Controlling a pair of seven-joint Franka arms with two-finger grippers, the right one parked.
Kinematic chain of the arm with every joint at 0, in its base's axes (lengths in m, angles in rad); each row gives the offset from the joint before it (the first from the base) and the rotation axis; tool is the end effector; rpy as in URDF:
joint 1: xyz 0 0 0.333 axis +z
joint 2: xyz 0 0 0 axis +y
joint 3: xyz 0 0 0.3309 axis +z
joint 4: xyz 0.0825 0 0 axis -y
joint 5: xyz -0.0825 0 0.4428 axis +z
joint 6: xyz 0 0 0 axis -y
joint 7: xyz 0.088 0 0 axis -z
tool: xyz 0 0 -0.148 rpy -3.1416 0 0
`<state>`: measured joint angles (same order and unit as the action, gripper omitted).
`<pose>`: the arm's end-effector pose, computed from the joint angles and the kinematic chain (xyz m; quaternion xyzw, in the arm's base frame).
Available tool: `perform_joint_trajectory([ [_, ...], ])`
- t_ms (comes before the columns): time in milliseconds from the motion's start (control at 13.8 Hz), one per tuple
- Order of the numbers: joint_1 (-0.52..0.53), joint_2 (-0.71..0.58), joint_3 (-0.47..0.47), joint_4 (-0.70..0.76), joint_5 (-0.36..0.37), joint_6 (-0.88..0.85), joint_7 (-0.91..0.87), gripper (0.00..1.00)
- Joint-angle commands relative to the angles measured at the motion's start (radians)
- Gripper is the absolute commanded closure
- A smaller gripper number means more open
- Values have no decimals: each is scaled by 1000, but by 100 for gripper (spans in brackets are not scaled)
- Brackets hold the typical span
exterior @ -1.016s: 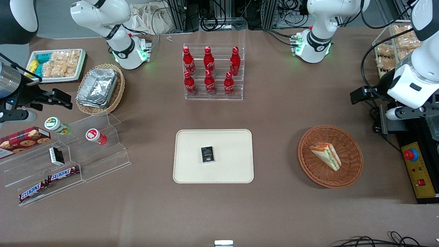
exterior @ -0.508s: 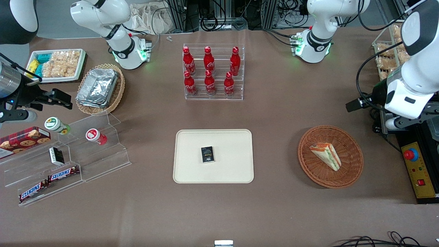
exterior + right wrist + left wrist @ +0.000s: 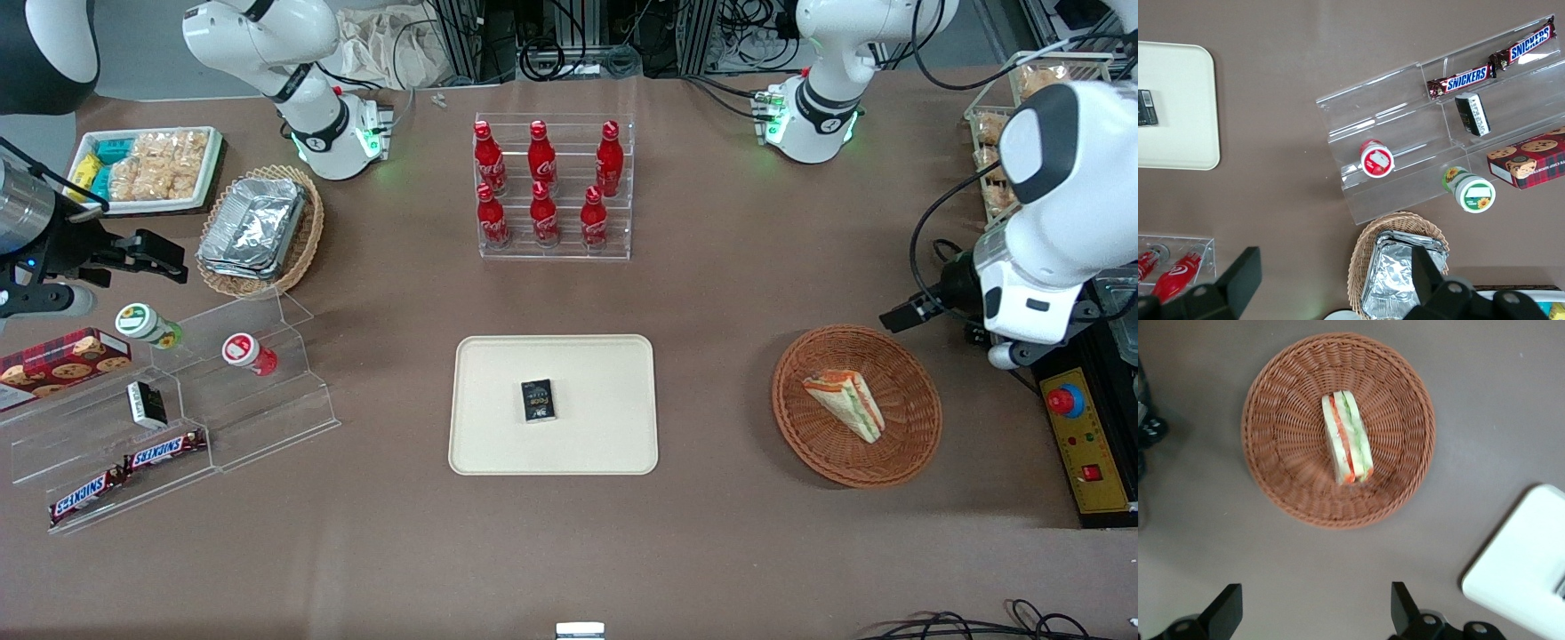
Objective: Place sandwich from basket to tray
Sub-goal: 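Lower the open left gripper over the wrapped sandwich in the basket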
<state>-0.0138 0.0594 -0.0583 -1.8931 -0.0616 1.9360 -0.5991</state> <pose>0.6272 -0.0515 0.4209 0.9620 0.2712 -0.0178 0.0260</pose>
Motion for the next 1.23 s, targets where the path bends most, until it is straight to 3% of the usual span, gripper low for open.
perform_joint_trajectory([
  [0, 3, -15, -3, -121, -14, 160, -47, 0],
  [435, -3, 123, -3, -231, 2, 486, -85, 0],
  [726, -12, 194, -3, -224, 8, 557, -96, 0],
  [1161, -26, 269, -5, -199, 126, 596, -192, 0],
])
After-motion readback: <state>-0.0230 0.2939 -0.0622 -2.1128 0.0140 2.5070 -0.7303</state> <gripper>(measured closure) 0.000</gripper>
